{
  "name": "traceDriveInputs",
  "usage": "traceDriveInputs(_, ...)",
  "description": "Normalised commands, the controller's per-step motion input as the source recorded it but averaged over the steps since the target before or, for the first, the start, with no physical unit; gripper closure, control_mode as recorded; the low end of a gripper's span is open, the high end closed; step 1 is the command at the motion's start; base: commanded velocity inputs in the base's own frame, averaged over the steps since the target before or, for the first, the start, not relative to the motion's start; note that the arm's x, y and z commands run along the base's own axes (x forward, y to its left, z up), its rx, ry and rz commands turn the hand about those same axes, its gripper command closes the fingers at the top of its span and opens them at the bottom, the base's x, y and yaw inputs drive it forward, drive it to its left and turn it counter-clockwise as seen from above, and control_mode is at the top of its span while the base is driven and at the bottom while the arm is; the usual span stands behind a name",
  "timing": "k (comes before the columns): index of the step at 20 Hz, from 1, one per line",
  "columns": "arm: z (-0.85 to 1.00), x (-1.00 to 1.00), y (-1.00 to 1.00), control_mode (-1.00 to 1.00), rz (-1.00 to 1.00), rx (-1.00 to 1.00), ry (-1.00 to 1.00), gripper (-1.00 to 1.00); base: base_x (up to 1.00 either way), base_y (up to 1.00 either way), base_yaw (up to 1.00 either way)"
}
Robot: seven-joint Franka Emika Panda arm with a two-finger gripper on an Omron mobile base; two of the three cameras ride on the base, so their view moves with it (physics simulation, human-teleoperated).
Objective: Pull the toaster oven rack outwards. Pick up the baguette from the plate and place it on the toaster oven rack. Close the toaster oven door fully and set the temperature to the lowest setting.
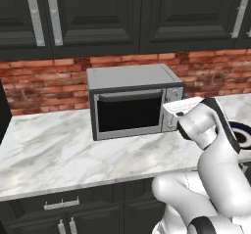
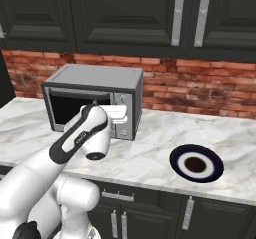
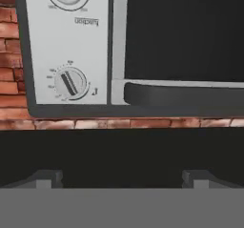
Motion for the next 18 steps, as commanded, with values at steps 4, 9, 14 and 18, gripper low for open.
traceDriveInputs(4, -0.09, -0.14, -0.58, -1.0, 0.06, -0.05, 0.17, -1.0, 0.0, 0.0, 0.0)
traceDriveInputs(9, -0.1, -0.09, -0.48, -1.0, 0.18, -0.14, 0.05, -1.0, 0.0, 0.0, 0.0)
traceDriveInputs(14, -0.1, 0.06, -0.43, -1.0, 0.28, -0.06, 0.01, -1.0, 0.0, 0.0, 0.0)
traceDriveInputs(18, -0.41, 0.08, -0.15, -1.0, 0.2, -0.01, 0.03, -1.0, 0.0, 0.0, 0.0)
